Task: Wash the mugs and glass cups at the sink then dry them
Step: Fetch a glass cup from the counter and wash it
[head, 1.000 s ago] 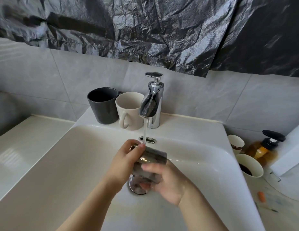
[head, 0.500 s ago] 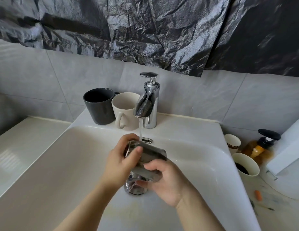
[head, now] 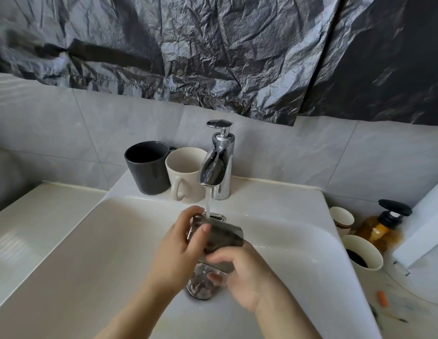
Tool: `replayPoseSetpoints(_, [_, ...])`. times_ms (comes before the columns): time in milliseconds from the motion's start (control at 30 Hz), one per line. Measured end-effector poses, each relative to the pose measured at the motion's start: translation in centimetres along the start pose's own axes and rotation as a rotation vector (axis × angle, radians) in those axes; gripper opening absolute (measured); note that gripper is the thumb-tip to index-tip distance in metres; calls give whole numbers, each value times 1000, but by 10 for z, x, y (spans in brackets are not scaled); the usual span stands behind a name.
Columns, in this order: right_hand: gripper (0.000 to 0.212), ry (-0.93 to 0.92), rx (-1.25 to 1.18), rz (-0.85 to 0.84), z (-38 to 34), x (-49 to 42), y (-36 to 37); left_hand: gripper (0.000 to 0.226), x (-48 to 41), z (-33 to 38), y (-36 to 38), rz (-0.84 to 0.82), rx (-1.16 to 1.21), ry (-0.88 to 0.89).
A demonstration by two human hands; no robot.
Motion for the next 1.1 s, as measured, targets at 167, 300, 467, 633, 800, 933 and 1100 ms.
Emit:
replayPoseSetpoints(167, [26, -169, -74, -17, -8, 1, 1, 17, -5, 5, 10, -323, 12, -50])
replayPoseSetpoints(300, [38, -275, 630, 53, 6, -7, 9, 23, 4, -21, 24, -313, 479, -495])
replayPoseSetpoints(467, [31, -15, -188, -212, 2, -8, 21, 27, -9, -7, -13, -53, 122, 42])
replayPoseSetpoints(633, [48, -109, -128, -362, -3, 3, 31, 35, -11, -4, -7, -270, 171, -50])
replayPoseSetpoints(800, [52, -222, 763, 0, 23, -12, 8, 34, 6, -25, 20, -405, 442, -505])
replayPoseSetpoints(933, [35, -29, -204, -223, 0, 2, 22, 30, -8, -5, -2, -134, 189, -8])
replayPoseSetpoints(1100, [46, -87, -174, -231, -5, 7, 16, 30, -7, -7, 7, -213, 348, -149])
Point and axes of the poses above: each hand's wrist, its own x-axis away from the middle knuckle, its own y-axis out of the palm, z = x × y, the point moved 8 cm from there along -x, towards the middle knuckle, and after that the axes turned 13 degrees about -x, right-handed, at the moved point
